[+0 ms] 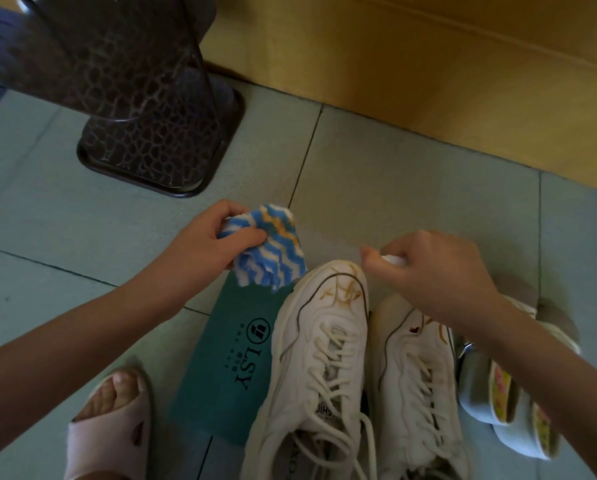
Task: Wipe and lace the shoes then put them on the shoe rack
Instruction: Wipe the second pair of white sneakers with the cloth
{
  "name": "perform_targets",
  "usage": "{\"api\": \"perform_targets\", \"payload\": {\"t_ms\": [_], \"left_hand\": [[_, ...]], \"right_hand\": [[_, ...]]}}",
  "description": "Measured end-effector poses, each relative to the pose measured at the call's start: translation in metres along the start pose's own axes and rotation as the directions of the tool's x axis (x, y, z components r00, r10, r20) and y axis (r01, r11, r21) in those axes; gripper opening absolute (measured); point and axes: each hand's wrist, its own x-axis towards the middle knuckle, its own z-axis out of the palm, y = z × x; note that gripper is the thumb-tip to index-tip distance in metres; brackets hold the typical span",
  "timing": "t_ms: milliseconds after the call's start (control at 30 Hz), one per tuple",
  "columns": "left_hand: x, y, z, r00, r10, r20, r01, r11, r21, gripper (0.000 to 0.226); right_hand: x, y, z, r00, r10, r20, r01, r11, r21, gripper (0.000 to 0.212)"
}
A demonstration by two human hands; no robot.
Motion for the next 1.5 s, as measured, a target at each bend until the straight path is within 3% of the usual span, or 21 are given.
{"api": "perform_targets", "payload": {"t_ms": [167, 267, 400, 633, 900, 1133, 1500], "left_hand": [[-0.001, 0.003, 0.003, 1.0, 0.003, -0.003, -0.003, 1.0, 0.001, 0.022], [-0.001, 0.002, 0.004, 1.0, 0.007, -0.001, -0.007, 1.0, -0.006, 0.023], [0.002, 0.002, 0.004, 1.0, 0.02, 0.011, -0.019, 0.999, -0.035, 0.022], [0.01, 0.015, 0.013, 0.996, 0.087, 0.017, -0.085, 0.991, -0.106, 0.007], [0.014, 0.023, 0.023, 0.989, 0.145, 0.034, -0.14, 0.983, -0.116, 0.009], [0.017, 0.018, 0.024, 0.988, 0.15, 0.04, -0.144, 0.982, -0.124, 0.011], [0.016, 0.014, 0.023, 0.985, 0.168, 0.047, -0.159, 0.976, -0.152, 0.015]], "right_hand": [[-0.003, 0.006, 0.004, 0.994, 0.072, -0.083, -0.066, 0.996, 0.064, 0.056], [-0.004, 0.01, 0.003, 0.995, 0.069, -0.077, -0.051, 0.975, 0.215, 0.058], [-0.014, 0.034, -0.008, 0.98, 0.198, -0.032, -0.166, 0.89, 0.425, 0.059], [-0.051, 0.061, -0.008, 0.92, 0.393, 0.013, -0.38, 0.882, 0.279, 0.052], [-0.05, 0.058, 0.002, 0.931, 0.363, -0.031, -0.333, 0.883, 0.332, 0.056], [-0.045, 0.044, 0.001, 0.965, 0.257, -0.049, -0.249, 0.959, 0.133, 0.052], [-0.073, 0.073, 0.013, 0.891, 0.454, -0.019, -0.428, 0.852, 0.301, 0.051]]}}
